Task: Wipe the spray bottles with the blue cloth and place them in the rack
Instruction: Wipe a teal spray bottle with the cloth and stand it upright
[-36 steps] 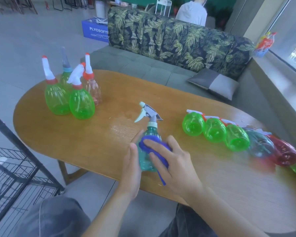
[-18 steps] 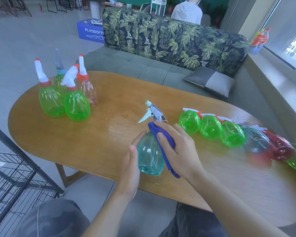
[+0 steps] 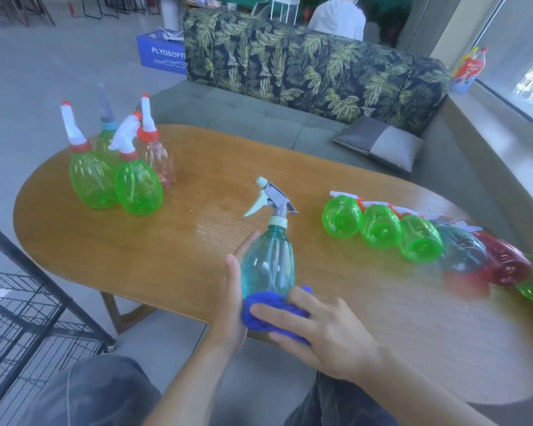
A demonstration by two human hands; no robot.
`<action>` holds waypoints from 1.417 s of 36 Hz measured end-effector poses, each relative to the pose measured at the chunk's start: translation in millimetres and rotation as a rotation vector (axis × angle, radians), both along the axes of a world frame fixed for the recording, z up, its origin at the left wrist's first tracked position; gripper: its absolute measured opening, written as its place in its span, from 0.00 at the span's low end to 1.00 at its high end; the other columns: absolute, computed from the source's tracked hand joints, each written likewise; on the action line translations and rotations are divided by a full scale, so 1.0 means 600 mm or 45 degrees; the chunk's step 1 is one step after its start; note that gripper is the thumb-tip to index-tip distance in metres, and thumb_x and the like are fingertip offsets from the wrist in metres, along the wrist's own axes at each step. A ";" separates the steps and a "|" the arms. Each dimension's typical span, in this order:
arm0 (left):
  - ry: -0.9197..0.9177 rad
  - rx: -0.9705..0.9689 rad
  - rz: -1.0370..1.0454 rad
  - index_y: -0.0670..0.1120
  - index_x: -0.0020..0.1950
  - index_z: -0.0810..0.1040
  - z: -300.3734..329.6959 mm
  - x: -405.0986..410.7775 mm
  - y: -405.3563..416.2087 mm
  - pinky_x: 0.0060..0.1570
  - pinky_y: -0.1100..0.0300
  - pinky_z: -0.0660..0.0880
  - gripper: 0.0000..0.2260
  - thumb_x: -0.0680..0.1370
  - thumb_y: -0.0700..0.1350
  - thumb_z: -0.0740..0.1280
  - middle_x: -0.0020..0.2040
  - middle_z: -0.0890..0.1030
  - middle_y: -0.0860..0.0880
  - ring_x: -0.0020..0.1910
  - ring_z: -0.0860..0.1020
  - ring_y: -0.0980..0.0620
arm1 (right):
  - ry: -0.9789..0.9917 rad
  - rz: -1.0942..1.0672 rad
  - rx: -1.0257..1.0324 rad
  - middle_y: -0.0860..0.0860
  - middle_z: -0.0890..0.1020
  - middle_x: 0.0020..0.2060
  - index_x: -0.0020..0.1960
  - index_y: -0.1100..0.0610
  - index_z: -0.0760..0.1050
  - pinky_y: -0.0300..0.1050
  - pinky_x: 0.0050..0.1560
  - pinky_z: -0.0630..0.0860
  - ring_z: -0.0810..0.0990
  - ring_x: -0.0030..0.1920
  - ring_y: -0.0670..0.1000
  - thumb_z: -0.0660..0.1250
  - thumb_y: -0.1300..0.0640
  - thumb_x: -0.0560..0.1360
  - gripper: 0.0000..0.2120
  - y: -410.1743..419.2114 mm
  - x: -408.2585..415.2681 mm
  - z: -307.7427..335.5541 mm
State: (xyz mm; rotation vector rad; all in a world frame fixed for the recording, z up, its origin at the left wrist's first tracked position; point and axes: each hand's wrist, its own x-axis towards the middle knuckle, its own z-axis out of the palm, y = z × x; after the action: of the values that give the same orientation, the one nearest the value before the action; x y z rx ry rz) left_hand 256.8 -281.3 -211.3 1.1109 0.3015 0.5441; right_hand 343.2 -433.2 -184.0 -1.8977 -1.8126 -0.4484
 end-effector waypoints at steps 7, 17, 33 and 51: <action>0.018 0.159 0.043 0.61 0.80 0.72 -0.008 0.000 0.000 0.78 0.31 0.66 0.37 0.74 0.71 0.74 0.80 0.74 0.50 0.80 0.71 0.44 | 1.024 -0.496 0.410 0.42 0.77 0.46 0.69 0.39 0.78 0.37 0.48 0.74 0.79 0.46 0.48 0.62 0.50 0.86 0.14 0.010 -0.013 0.000; -0.001 0.128 0.047 0.65 0.80 0.70 -0.007 0.005 0.002 0.73 0.43 0.76 0.38 0.72 0.56 0.80 0.76 0.78 0.57 0.75 0.77 0.52 | 1.583 -0.607 0.499 0.43 0.83 0.62 0.68 0.40 0.77 0.66 0.65 0.77 0.82 0.61 0.53 0.61 0.50 0.86 0.13 0.040 -0.030 -0.003; -0.009 0.008 0.064 0.64 0.76 0.76 -0.007 0.007 0.001 0.74 0.38 0.73 0.22 0.83 0.51 0.62 0.76 0.78 0.54 0.75 0.77 0.51 | 1.097 -0.542 0.319 0.39 0.81 0.56 0.71 0.42 0.76 0.38 0.58 0.75 0.80 0.59 0.45 0.64 0.52 0.84 0.16 0.038 -0.007 0.033; 0.040 0.012 0.117 0.62 0.76 0.77 -0.003 0.005 0.006 0.77 0.33 0.69 0.17 0.89 0.54 0.58 0.77 0.77 0.48 0.76 0.76 0.45 | 0.246 -0.305 0.151 0.41 0.60 0.47 0.69 0.48 0.79 0.37 0.39 0.69 0.66 0.39 0.43 0.60 0.46 0.85 0.16 0.063 0.004 0.021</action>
State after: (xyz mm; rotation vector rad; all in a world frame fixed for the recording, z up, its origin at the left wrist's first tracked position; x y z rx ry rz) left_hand 259.7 -277.5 -213.2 1.1196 0.3794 0.6106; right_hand 345.8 -395.2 -171.6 -2.0079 -1.4133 -0.4260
